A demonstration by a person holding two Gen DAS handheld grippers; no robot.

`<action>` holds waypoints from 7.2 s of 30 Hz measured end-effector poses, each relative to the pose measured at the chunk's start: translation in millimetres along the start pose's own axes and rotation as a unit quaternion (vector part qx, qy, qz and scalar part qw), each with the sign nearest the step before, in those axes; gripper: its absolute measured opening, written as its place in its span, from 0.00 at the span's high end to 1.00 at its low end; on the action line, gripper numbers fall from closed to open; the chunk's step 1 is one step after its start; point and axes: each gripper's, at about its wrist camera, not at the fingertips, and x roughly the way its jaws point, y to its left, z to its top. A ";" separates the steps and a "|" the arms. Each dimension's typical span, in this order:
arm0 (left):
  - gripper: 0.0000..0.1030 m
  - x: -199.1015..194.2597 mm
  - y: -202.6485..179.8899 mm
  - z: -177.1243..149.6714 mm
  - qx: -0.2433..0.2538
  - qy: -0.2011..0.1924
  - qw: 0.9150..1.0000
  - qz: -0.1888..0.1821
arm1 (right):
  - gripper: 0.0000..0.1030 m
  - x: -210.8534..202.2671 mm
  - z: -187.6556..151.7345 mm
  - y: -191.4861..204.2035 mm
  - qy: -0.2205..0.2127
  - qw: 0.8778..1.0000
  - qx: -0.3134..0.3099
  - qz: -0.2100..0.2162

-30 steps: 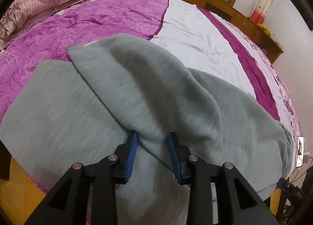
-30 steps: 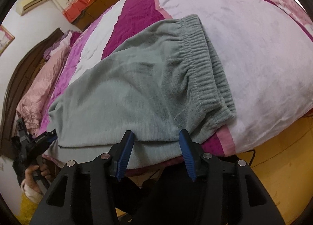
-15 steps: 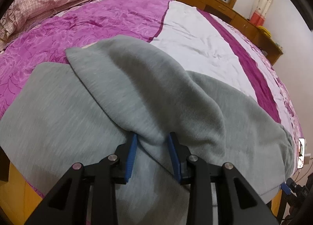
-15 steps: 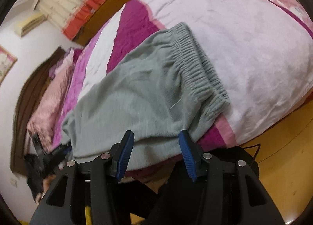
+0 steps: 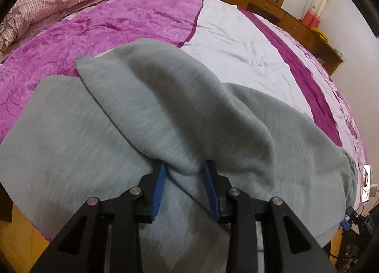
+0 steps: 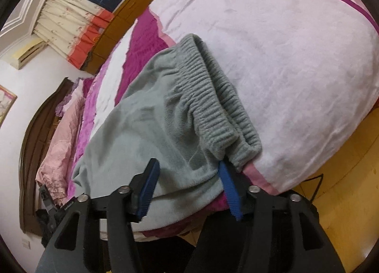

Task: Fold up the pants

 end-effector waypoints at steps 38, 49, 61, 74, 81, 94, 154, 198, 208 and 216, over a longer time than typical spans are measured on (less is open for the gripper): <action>0.96 -77.5 22.4 -25.3 0.001 -0.059 0.998 -0.038 | 0.77 -26.8 4.8 -1.7 -0.035 0.999 0.031 -0.026; 0.96 -79.1 21.6 -28.8 0.012 -0.063 0.997 -0.034 | 0.77 -35.9 -2.6 -8.9 -0.043 0.998 0.031 -0.039; 0.96 -82.4 25.8 -33.1 0.015 -0.057 0.997 -0.045 | 1.00 -43.6 15.2 9.6 -0.061 0.997 -0.014 -0.050; 0.96 -117.3 29.6 -34.1 0.033 -0.068 0.995 -0.058 | 1.00 -91.7 10.2 26.3 -0.089 0.994 -0.053 -0.038; 0.96 -95.6 41.3 -46.6 0.023 -0.040 0.998 -0.048 | 1.00 -77.9 0.3 11.9 -0.076 0.993 -0.059 -0.064; 0.84 -115.0 60.1 -38.9 0.030 -0.034 0.999 0.006 | 0.88 -57.5 -2.9 5.8 -0.028 0.982 -0.095 -0.164; 0.75 -97.7 137.8 31.7 -0.016 -0.071 0.992 0.104 | 0.79 3.1 -12.5 38.9 0.010 0.976 -0.177 -0.126; 0.94 -8.8 104.5 76.2 0.120 -0.034 0.992 0.021 | 0.79 10.8 -10.2 40.9 0.015 0.978 -0.157 -0.134; 0.94 -50.2 131.3 81.6 0.056 -0.093 0.993 0.041 | 0.79 6.4 -13.7 37.6 0.013 0.979 -0.159 -0.130; 0.94 -15.2 134.4 71.1 0.057 -0.068 0.994 0.064 | 0.79 7.7 -12.0 41.1 0.020 0.976 -0.167 -0.137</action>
